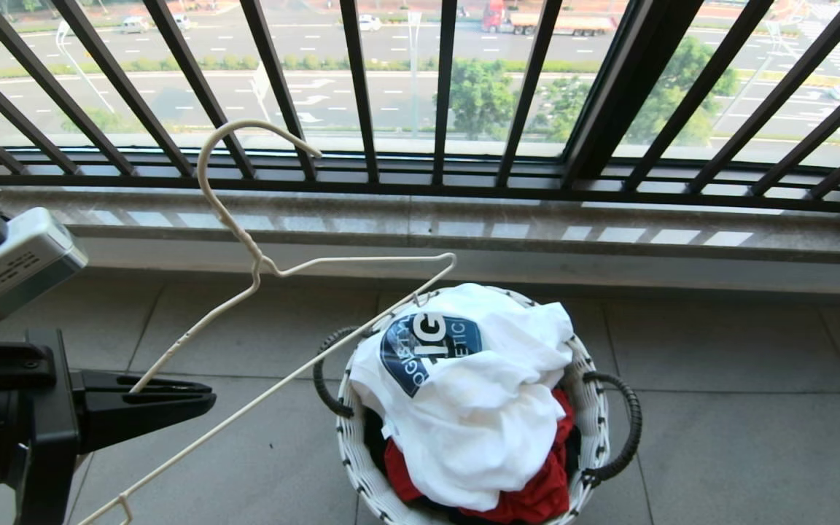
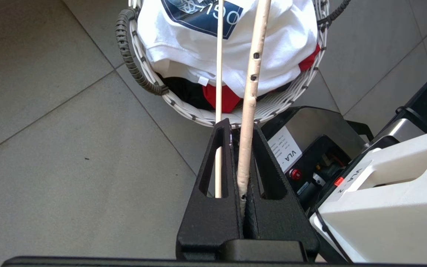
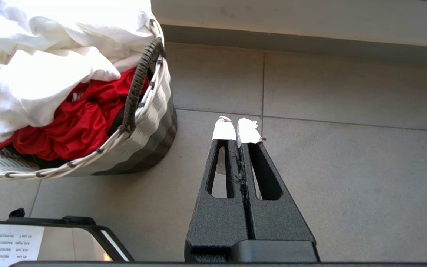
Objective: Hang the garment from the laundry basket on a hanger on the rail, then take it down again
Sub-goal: Pick up clothes from the basket
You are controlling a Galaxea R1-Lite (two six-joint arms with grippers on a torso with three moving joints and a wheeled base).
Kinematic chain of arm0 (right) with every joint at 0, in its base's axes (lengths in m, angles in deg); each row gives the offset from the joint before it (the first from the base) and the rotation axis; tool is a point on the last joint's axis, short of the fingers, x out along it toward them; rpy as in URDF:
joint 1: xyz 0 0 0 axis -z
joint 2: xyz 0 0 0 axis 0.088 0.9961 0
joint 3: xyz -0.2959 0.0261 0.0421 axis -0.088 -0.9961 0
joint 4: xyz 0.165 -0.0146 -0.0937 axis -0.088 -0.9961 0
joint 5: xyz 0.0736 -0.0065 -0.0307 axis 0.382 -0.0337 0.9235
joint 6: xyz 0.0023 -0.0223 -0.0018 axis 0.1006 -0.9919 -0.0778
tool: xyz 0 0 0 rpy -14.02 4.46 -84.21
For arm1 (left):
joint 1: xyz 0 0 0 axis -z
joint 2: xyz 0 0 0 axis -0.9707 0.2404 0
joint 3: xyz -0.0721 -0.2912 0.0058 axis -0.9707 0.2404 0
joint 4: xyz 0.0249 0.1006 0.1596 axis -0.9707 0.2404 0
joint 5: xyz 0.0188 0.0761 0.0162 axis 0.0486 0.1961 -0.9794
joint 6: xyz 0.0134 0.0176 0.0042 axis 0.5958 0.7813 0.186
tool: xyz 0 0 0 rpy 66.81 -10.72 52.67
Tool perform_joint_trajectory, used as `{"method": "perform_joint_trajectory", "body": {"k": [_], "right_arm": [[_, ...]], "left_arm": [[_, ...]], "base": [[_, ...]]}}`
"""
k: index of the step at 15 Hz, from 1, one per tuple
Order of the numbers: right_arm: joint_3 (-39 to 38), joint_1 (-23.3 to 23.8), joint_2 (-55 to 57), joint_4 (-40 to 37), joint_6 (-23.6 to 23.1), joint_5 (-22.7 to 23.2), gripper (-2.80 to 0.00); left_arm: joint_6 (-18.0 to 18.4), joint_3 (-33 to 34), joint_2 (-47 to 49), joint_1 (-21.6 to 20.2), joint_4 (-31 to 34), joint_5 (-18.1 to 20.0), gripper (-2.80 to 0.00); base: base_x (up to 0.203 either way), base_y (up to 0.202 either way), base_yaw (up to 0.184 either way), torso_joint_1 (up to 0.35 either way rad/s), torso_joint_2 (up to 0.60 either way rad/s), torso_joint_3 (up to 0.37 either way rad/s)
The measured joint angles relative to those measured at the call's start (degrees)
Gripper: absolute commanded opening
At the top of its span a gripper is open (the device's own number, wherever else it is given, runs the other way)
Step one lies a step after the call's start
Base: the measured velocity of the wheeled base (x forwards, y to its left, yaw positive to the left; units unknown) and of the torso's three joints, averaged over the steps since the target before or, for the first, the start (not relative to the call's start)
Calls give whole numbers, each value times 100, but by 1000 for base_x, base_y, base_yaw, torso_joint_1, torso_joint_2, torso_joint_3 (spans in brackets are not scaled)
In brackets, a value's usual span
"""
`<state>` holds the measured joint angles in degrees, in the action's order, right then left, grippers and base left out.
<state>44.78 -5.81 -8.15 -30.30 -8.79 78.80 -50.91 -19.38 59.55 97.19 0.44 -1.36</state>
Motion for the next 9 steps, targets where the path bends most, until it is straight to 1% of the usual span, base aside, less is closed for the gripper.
{"method": "perform_joint_trajectory", "body": {"k": [4, 9], "right_arm": [[0, -1, 0, 0, -2, 0, -280], [7, -2, 0, -9, -24, 0, -280]], "left_arm": [[-47, 6, -7, 0, -59, 1, -280], [-58, 301, -71, 0, -752, -8, -280]], "base": [[0, 0, 0, 0, 0, 0], [0, 0, 0, 0, 0, 0]]}}
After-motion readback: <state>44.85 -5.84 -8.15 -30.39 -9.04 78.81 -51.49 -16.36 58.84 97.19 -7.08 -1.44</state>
